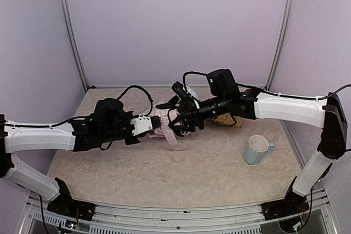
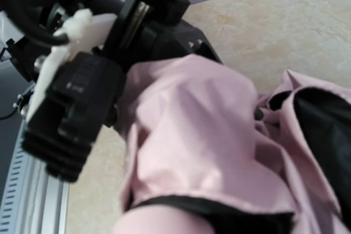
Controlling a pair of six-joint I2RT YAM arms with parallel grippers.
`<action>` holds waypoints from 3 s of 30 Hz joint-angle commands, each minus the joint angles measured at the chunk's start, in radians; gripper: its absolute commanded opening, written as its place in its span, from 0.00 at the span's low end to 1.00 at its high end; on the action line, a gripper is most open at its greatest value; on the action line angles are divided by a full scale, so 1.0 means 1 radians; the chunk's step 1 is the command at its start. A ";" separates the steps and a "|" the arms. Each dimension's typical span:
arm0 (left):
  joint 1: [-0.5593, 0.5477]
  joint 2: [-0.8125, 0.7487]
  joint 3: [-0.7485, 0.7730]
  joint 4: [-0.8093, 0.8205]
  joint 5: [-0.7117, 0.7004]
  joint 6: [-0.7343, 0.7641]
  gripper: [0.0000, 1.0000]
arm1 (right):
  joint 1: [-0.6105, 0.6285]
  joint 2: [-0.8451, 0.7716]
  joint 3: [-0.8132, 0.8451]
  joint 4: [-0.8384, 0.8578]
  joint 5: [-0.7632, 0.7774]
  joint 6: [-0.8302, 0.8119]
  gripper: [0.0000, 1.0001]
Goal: Put away the umbrella
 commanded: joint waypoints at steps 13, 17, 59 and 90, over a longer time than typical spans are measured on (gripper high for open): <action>-0.056 0.045 0.035 0.094 0.011 0.004 0.28 | -0.002 -0.041 -0.106 0.146 -0.026 0.060 0.00; -0.044 0.087 0.017 0.088 0.028 -0.035 0.65 | -0.009 -0.031 -0.151 0.226 -0.041 0.063 0.00; -0.020 0.314 -0.035 0.387 0.385 -0.707 0.67 | -0.098 0.010 -0.384 0.732 0.166 0.530 0.00; -0.049 0.165 -0.361 0.227 0.535 -0.944 0.00 | -0.090 0.024 -0.529 0.424 0.138 0.609 0.27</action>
